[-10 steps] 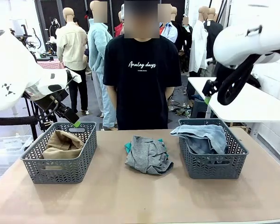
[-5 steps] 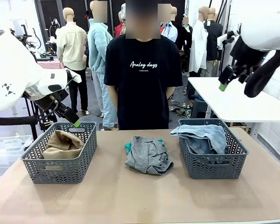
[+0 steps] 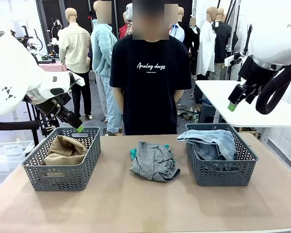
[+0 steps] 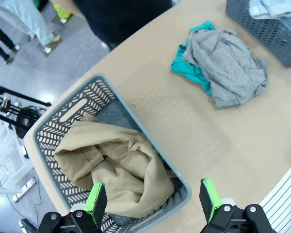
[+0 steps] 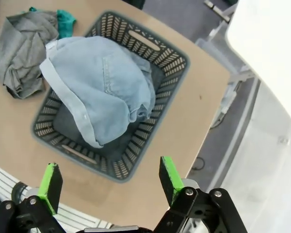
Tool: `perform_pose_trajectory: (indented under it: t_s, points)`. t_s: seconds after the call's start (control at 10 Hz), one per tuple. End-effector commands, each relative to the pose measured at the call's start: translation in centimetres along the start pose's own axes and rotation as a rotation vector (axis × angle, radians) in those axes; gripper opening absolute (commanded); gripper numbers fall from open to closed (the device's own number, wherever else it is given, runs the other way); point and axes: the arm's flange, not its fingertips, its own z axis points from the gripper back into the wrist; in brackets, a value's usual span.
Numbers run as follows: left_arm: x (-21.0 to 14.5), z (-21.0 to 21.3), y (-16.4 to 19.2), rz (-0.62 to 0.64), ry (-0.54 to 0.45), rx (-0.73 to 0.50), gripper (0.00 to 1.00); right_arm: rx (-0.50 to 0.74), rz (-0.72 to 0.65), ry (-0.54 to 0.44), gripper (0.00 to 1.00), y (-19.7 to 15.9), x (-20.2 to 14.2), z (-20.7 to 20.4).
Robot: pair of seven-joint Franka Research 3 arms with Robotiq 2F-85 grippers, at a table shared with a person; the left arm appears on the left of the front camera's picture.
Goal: Sort the tops and bottoms.
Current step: Lift clothes from the center of the table with your left hand.
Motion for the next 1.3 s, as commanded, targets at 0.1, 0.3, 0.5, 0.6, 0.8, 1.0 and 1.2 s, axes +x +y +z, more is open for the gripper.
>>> perform_pose_trajectory:
  t_s: [0.1,0.3,0.5,0.6,0.8,1.0,1.2]
  points:
    - [4.2,1.6,-6.7,-0.253,-0.083,-0.025,1.0,-0.039,-0.008,-0.008,1.0,0.1,0.0,1.1]
    - [7.7,-0.3,-10.4,-0.358,-0.086,-0.08,1.0,-0.039,-0.008,-0.008,1.0,0.1,0.0,1.1]
    - [10.8,-3.7,-12.2,-0.362,-0.066,-0.104,1.0,-0.039,-0.008,-0.008,1.0,0.1,0.0,1.1]
    - [12.0,-6.2,-12.6,-0.34,-0.051,-0.085,1.0,-0.039,-0.008,-0.008,1.0,0.1,0.0,1.1]
    - [14.6,-10.7,-12.6,-0.31,0.018,-0.081,1.0,-0.039,-0.008,-0.008,1.0,0.1,0.0,1.1]
    - [15.8,-13.4,-12.6,-0.287,0.103,-0.128,1.0,-0.039,-0.008,-0.008,1.0,0.1,0.0,1.1]
    - [14.2,-13.7,-9.2,-0.245,0.152,-0.015,1.0,-0.039,-0.008,-0.008,1.0,0.1,0.0,1.1]
